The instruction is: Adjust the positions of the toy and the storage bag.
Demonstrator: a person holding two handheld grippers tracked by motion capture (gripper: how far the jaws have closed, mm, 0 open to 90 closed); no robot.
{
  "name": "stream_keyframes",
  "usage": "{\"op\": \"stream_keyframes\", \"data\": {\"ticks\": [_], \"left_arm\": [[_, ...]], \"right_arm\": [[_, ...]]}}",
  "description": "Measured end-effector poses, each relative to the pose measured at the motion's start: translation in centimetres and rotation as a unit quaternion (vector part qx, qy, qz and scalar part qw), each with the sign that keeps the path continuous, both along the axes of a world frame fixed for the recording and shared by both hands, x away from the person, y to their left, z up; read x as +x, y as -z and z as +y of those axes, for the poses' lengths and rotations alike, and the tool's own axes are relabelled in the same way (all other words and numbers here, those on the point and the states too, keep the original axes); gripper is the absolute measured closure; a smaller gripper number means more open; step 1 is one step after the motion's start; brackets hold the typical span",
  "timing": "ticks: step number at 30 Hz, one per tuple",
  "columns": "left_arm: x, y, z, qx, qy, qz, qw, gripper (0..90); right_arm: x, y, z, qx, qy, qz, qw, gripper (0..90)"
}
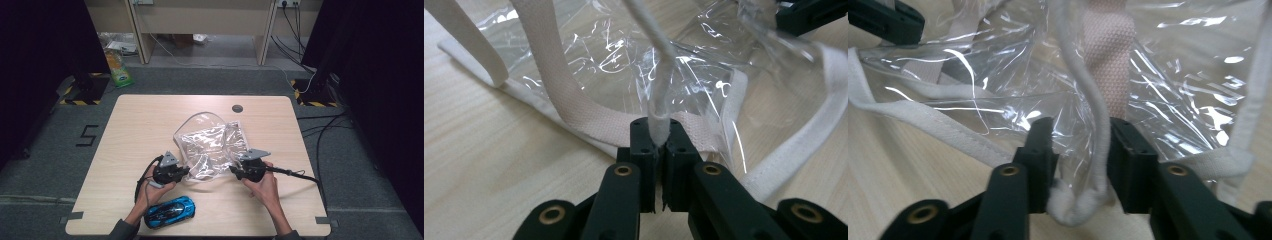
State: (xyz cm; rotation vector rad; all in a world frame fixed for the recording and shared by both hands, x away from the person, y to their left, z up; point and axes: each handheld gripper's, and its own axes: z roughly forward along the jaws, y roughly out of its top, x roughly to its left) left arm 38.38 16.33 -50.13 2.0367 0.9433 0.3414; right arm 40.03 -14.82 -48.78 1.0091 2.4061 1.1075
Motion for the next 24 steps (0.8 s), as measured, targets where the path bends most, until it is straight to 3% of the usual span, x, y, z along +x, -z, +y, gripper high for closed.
{"op": "stream_keyframes", "data": {"ticks": [1, 3, 4, 5, 6, 7, 10, 11, 12, 15, 18, 22, 24], "left_arm": [[-0.1, 0.0, -0.3, 0.012, 0.007, -0.006, 0.9999, 85.5], [-0.2, 0.2, -0.5, 0.026, 0.008, -0.012, 0.9996, 85.5], [-0.2, 0.2, -0.5, 0.026, 0.008, -0.012, 0.9996, 85.5], [-0.2, 0.5, -0.4, 0.015, 0.004, -0.006, 0.9999, 85.5], [-0.2, 0.5, -0.4, 0.015, 0.004, -0.006, 0.9999, 85.5], [-0.1, 0.7, -0.1, 0.0, 0.0, 0.0, 1.0, 85.4], [0.0, 0.6, 0.0, 0.0, 0.002, 0.002, 1.0, 85.4], [0.0, 0.5, -0.1, 0.003, 0.003, 0.0, 1.0, 85.4], [0.0, 0.4, -0.1, 0.004, 0.004, 0.0, 1.0, 85.4], [0.3, 0.4, 0.2, -0.002, 0.008, 0.006, 0.9999, 85.4], [0.5, 0.4, 0.5, -0.01, 0.006, 0.019, 0.9998, 85.3], [0.6, 0.3, 0.6, -0.017, 0.004, 0.028, 0.9995, 85.3], [1.2, 0.3, 0.8, -0.02, 0.023, 0.021, 0.9993, 85.3]], "right_arm": [[0.0, -0.2, -0.1, -0.003, 0.009, -0.015, 0.9998, 47.5], [-0.3, -0.8, -0.4, 0.01, 0.026, -0.022, 0.9994, 39.1], [-0.3, -0.8, -0.4, 0.01, 0.026, -0.022, 0.9994, 39.1], [-1.0, -1.9, -0.5, 0.014, 0.038, -0.048, 0.998, 34.2], [-1.0, -1.9, -0.5, 0.014, 0.038, -0.048, 0.998, 34.2], [-1.8, -3.4, -0.6, 0.025, 0.041, -0.075, 0.9961, 31.6], [-2.7, -4.7, -0.8, 0.045, 0.043, -0.093, 0.9937, 30.0], [-3.6, -5.8, -0.8, 0.063, 0.036, -0.102, 0.9921, 30.0], [-4.0, -6.1, -0.8, 0.067, 0.026, -0.106, 0.9917, 30.0], [-5.3, -6.9, -0.2, 0.078, 0.011, -0.114, 0.9904, 28.6], [-6.5, -7.3, 0.7, 0.088, -0.019, -0.107, 0.9902, 26.5], [-7.3, -6.7, 1.8, 0.098, -0.049, -0.092, 0.9897, 25.1], [-7.6, -6.0, 2.7, 0.094, -0.068, -0.086, 0.9896, 24.5]]}}
